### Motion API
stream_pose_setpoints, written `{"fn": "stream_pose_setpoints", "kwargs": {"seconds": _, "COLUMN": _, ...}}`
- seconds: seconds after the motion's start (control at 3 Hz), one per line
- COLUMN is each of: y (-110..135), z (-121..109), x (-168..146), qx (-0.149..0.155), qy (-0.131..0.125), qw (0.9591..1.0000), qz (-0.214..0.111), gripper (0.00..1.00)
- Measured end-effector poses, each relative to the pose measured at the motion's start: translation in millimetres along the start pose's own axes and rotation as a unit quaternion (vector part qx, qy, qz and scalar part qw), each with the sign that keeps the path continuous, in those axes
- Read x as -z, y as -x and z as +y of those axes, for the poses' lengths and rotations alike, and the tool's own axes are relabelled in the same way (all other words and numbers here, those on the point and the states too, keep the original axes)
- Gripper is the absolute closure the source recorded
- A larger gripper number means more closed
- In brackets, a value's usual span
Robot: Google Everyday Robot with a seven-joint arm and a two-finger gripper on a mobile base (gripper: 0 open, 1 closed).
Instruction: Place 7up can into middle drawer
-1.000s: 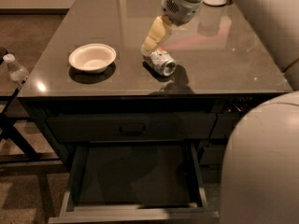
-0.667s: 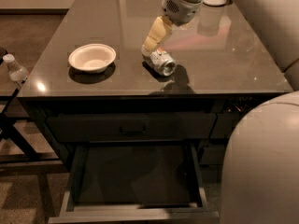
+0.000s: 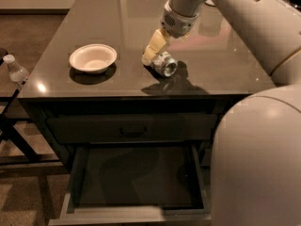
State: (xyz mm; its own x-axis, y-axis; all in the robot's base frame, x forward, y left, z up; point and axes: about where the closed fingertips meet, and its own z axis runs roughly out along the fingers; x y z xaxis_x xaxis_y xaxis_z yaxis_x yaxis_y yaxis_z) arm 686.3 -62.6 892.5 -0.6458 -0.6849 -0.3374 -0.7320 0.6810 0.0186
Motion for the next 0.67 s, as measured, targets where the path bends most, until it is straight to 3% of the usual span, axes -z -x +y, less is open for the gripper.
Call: {"fn": "stream_pose_setpoints", "kwargs": {"seconds": 0.67, "y": 0.5, "z": -3.5, "x": -25.0, "qx": -0.008, "qy": 0.001, "qw": 0.9998, "qz": 0.016, "gripper": 0.0}}
